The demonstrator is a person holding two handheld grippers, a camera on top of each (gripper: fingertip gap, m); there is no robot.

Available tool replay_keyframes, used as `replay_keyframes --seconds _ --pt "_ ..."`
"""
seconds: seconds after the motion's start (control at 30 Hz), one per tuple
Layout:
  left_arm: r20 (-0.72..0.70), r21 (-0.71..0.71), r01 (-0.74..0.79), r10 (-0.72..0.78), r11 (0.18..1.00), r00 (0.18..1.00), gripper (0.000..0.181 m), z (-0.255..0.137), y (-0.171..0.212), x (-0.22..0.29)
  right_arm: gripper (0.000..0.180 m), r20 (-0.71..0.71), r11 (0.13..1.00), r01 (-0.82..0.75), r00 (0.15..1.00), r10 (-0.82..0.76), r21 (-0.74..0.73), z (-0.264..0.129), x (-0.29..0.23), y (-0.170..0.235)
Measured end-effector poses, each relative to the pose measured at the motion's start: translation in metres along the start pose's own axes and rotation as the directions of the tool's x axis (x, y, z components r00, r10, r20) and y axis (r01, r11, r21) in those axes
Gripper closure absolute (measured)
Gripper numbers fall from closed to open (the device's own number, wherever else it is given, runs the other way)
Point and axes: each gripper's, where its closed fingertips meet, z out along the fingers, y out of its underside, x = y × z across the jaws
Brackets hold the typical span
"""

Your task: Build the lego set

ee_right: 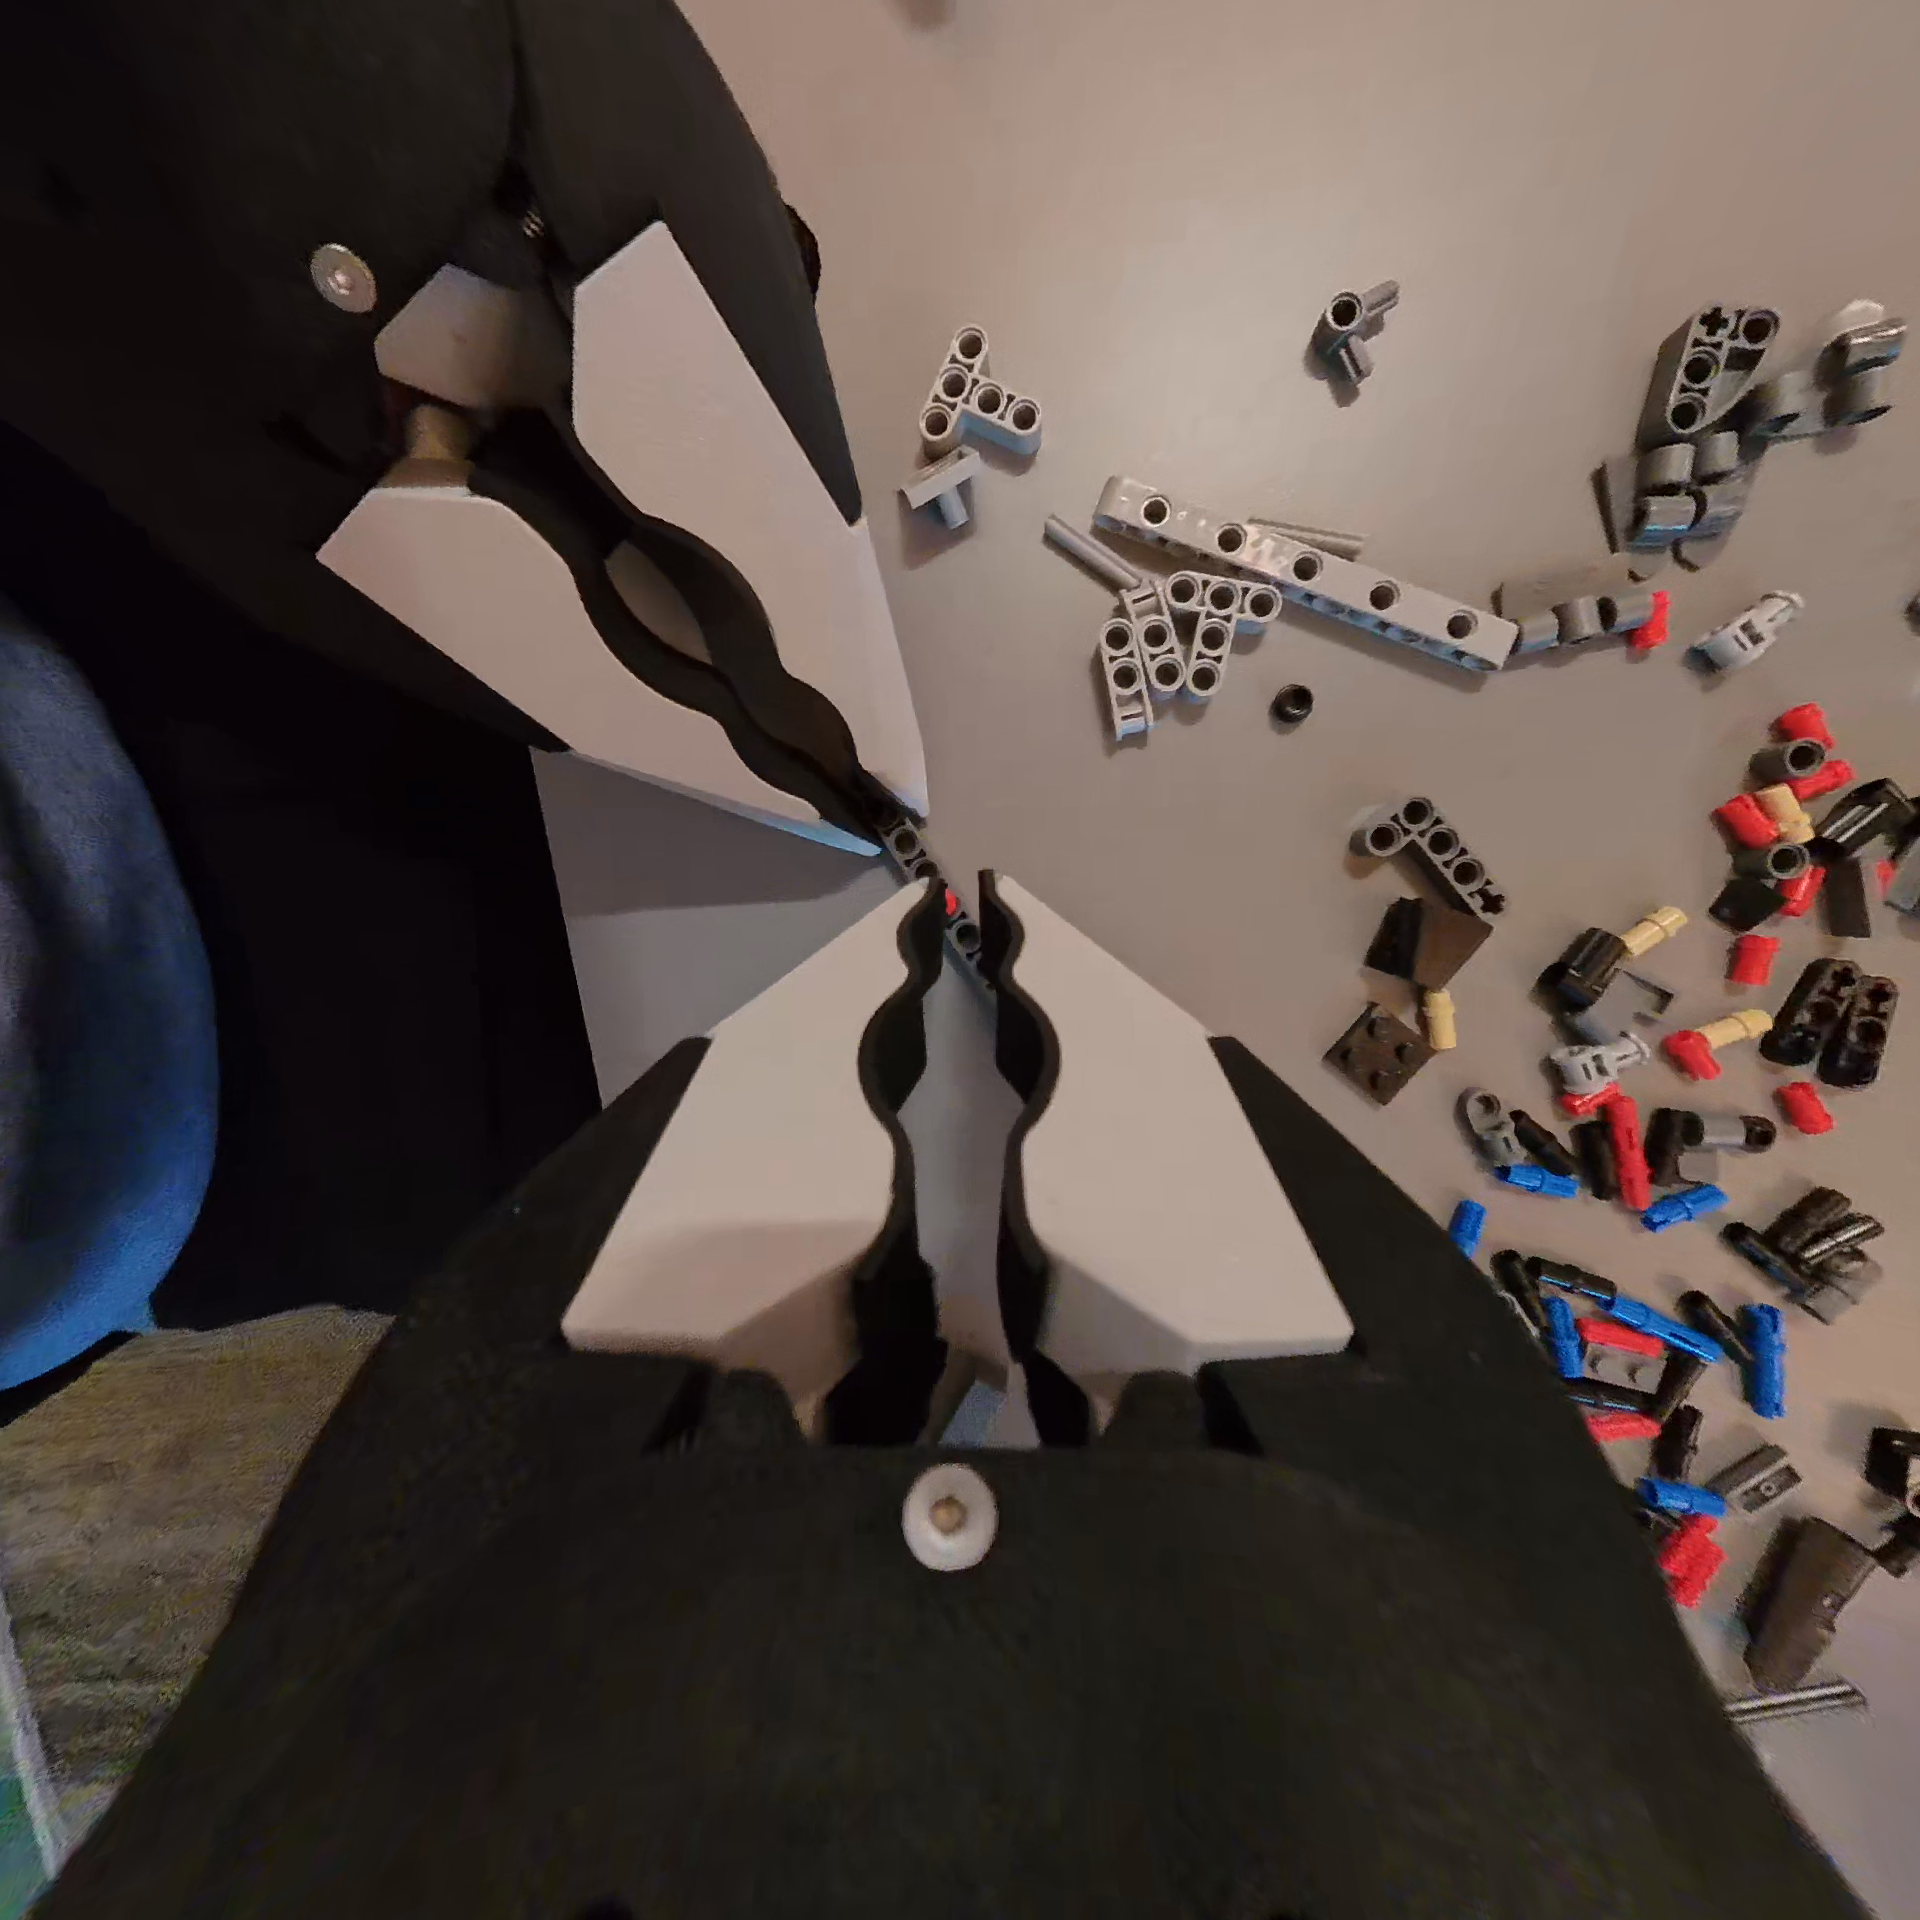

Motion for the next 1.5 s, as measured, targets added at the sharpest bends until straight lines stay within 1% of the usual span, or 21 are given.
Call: replay_keyframes --seconds 0.13,0.47,0.63,0.9,1.0,1.17,1.27,1.33,1.5 --pt "-0.003 0.000 0.002 -0.002 1.000 1.000 0.175 0.000 0.000 0.000 0.180 -0.002 0.999 0.018 1.000 -0.018 -0.040 0.002 0.001 0.006" --pt "-0.005 0.000 -0.001 0.001 1.000 1.000 0.175 0.000 0.000 0.000 0.180 0.013 0.997 0.038 0.999 -0.037 -0.068 0.009 -0.003 0.008" --pt "-0.004 0.000 -0.003 0.003 1.000 1.000 0.175 0.000 0.000 0.000 0.180 -0.003 0.996 0.047 0.999 -0.047 -0.074 0.009 -0.002 0.009" --pt "-0.002 0.000 -0.003 0.003 1.000 1.000 0.175 0.000 0.000 0.000 0.180 -0.018 0.998 0.053 0.998 -0.054 -0.040 0.010 0.000 0.009" --pt "-0.001 0.000 -0.003 0.003 1.000 1.000 0.174 0.001 -0.001 0.000 0.180 -0.030 0.997 0.057 0.998 -0.058 -0.049 0.015 0.000 0.012" --pt "-0.002 -0.001 -0.001 0.001 1.000 1.000 0.175 0.001 -0.001 0.000 0.180 -0.051 0.999 0.052 0.997 -0.053 -0.015 0.013 0.001 0.010" --pt "-0.002 -0.001 -0.001 0.001 1.000 1.000 0.175 0.001 -0.001 0.000 0.180 -0.053 0.997 0.022 0.998 -0.018 0.080 -0.006 0.002 -0.003" --pt "-0.003 -0.001 0.000 0.000 1.000 1.000 0.175 0.001 -0.001 0.000 0.180 -0.078 0.993 0.011 0.997 -0.001 0.117 -0.024 0.006 -0.005" --pt "-0.008 -0.006 0.008 -0.008 1.000 1.000 0.175 -0.002 0.002 0.002 0.180 -0.150 0.981 -0.043 0.986 0.072 0.191 -0.069 0.017 0.010"
